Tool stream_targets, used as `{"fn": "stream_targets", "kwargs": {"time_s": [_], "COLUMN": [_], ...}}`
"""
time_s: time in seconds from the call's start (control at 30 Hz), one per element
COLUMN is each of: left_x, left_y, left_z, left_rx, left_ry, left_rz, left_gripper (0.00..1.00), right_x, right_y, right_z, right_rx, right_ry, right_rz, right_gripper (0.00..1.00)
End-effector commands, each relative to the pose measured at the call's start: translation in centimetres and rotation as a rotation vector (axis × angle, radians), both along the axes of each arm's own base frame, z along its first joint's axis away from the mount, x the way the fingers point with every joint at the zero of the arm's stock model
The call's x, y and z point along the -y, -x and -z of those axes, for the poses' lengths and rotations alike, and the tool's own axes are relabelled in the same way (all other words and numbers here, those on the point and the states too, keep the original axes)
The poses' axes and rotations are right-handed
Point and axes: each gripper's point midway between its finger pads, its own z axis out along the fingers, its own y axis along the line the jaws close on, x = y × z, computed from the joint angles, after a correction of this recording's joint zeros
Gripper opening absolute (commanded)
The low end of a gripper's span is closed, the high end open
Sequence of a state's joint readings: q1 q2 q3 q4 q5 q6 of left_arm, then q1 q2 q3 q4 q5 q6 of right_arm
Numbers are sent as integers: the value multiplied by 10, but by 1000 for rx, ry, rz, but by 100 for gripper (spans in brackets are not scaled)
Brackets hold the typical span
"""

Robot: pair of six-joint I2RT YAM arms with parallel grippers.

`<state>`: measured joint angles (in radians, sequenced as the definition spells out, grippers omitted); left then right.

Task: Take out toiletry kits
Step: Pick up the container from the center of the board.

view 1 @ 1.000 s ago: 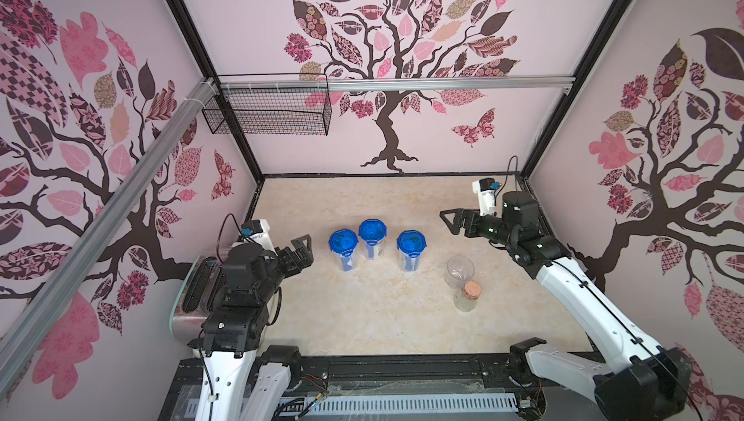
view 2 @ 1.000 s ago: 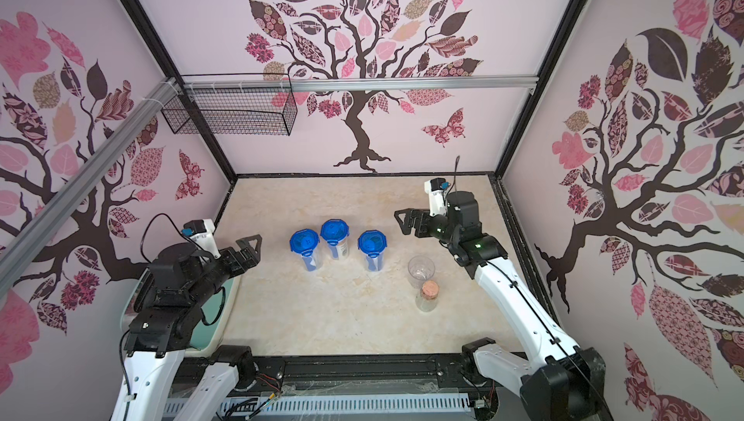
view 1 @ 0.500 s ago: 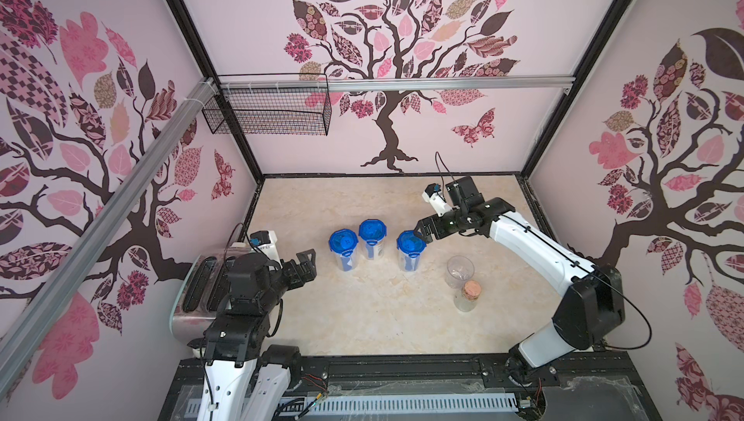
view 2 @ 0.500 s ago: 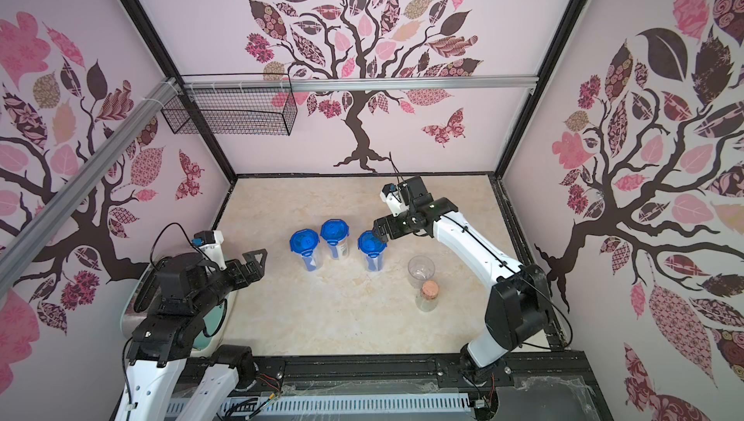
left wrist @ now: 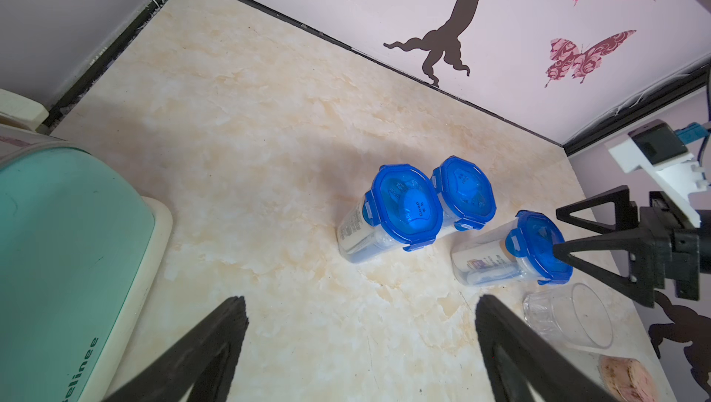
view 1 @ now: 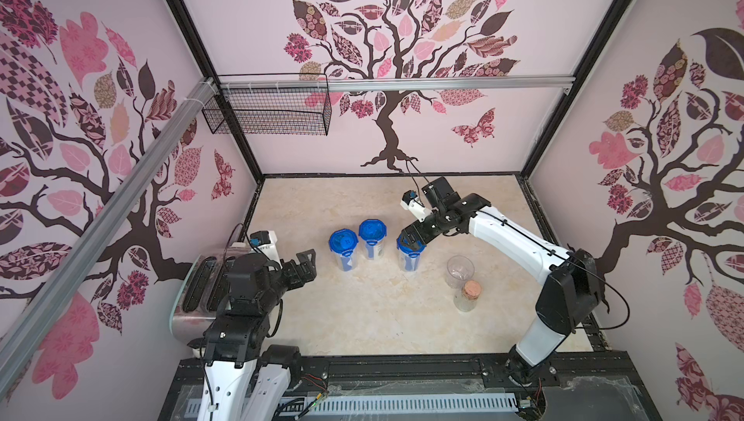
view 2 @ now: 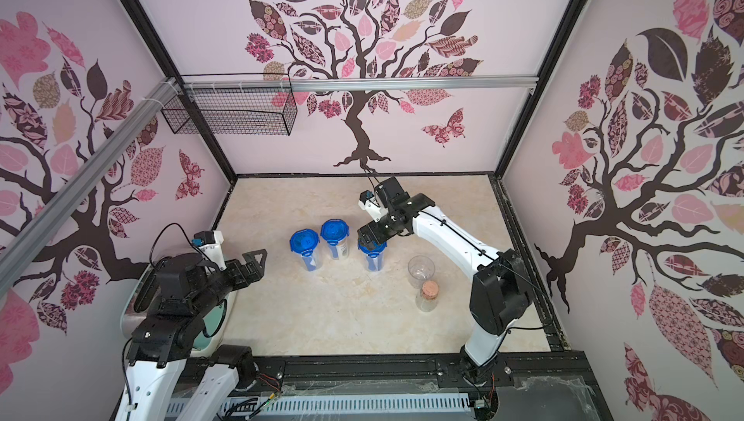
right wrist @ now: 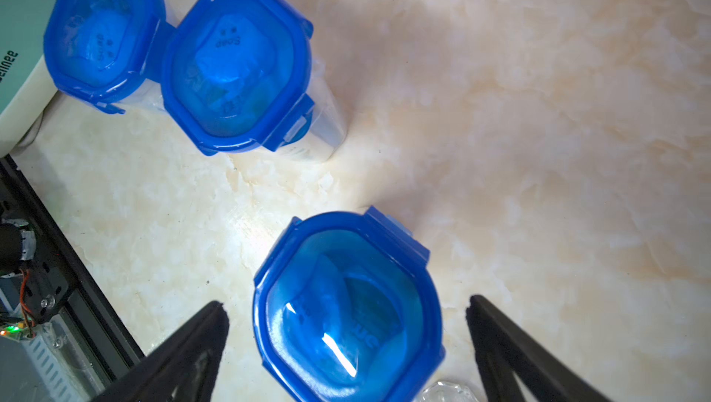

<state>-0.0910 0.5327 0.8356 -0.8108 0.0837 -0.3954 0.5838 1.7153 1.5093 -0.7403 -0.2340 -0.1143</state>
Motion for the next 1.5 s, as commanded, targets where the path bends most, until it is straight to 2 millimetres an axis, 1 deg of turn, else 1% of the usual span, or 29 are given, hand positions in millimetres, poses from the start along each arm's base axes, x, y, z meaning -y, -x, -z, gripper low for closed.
{"fn": "stream_targets", "kwargs": {"time_s": [0.0,0.07,0.3,0.6,0.93,1.1,1.2,1.3,1.4,1.47], "left_x": [1,2,4,6,7,7,7,7,7,7], "left_y": [1,1,0,-2,-3,-3,-3,-3,-3,-2], "left_z": [-2,-2,-2,1,2,2,2,2,1,2], "left_rx": [7,8,9,-6,-13,-12,-12,-10,-7,-9], "left_ry": [-4,-3,1,1,4,5,5,5,5,6], "left_rz": [11,14,25,34,40,41,42,42,42,43], "left_gripper": [97,97,97,98,98,98,98,98,97,97], "right_x": [1,-1,0,-7,-8,-8,-9,-11,-16,-19], "right_y": [4,5,7,15,11,6,4,5,10,15], "right_z": [-3,-3,7,15,25,27,26,20,10,4], "right_rx": [10,16,23,18,28,37,46,63,63,67], "right_ry": [52,63,125,146,195,207,214,208,172,158], "right_rz": [-30,-41,-68,-126,-120,-98,-83,-79,-94,-100], "right_gripper": [100,100,100,100,100,100,100,99,92,90]}}
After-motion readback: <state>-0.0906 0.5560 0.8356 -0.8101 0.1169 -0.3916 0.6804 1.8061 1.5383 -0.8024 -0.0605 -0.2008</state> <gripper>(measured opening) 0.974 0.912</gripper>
